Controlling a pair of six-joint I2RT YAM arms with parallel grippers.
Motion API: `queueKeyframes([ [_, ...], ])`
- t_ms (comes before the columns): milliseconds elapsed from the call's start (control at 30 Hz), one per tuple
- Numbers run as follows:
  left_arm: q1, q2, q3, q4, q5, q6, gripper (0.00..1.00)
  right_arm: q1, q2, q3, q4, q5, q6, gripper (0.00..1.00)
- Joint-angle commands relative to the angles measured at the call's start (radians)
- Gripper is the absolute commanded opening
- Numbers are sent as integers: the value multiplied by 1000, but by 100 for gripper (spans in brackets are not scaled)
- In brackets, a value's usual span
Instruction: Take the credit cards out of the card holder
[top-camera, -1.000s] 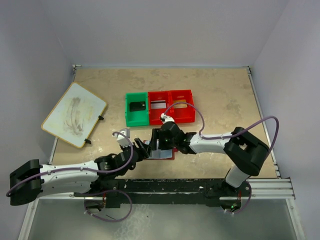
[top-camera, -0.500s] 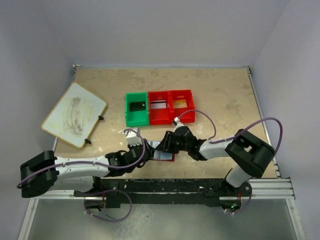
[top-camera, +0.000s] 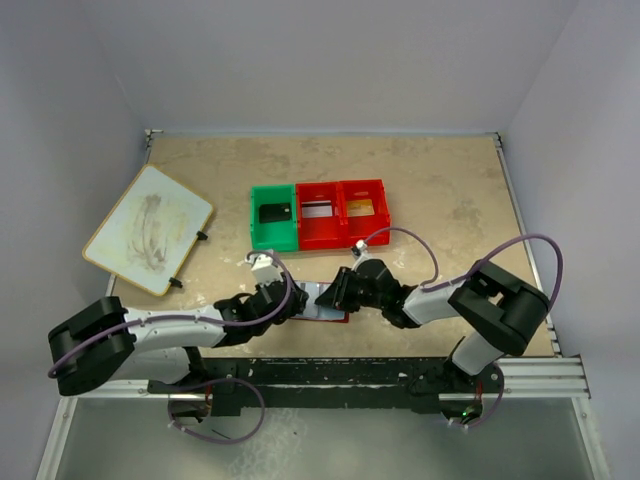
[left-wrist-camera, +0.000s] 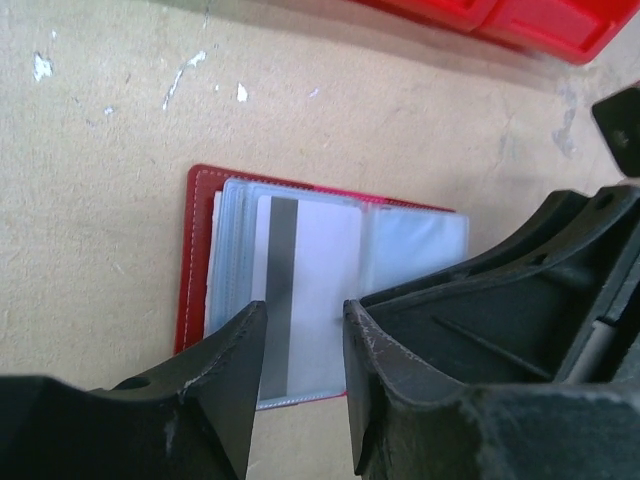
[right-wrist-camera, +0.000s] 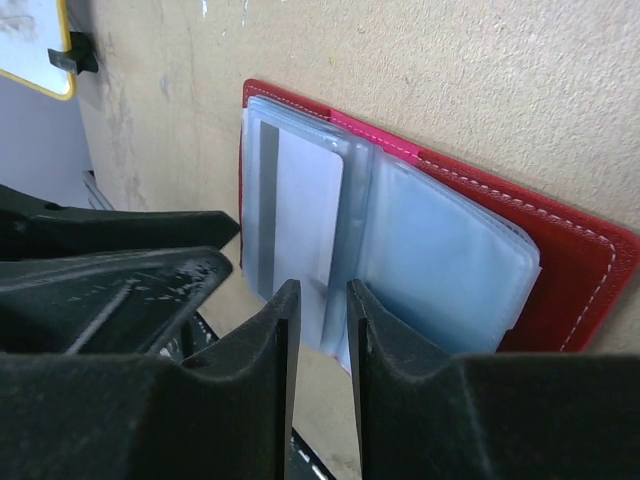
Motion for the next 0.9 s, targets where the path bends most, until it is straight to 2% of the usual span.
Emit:
queueKeyframes([
  [0,6,38,-14,68,41,-18,32,-10,11,-10,80,-21,33,27],
  [267,5,100,-24,68,70,-38,22,-18,53,-15,143,-49,55,20],
  [467,3,67,-44,48,54,-46,21,-22,69,-19,164,-56,66,15],
  [633,4,31,-38,7,34,-41,21,-28,82,-33,211,-73,81,0],
  [867,4,33,-46,-8,21,-31,22,-46,16,-71,180,-47,72,0],
])
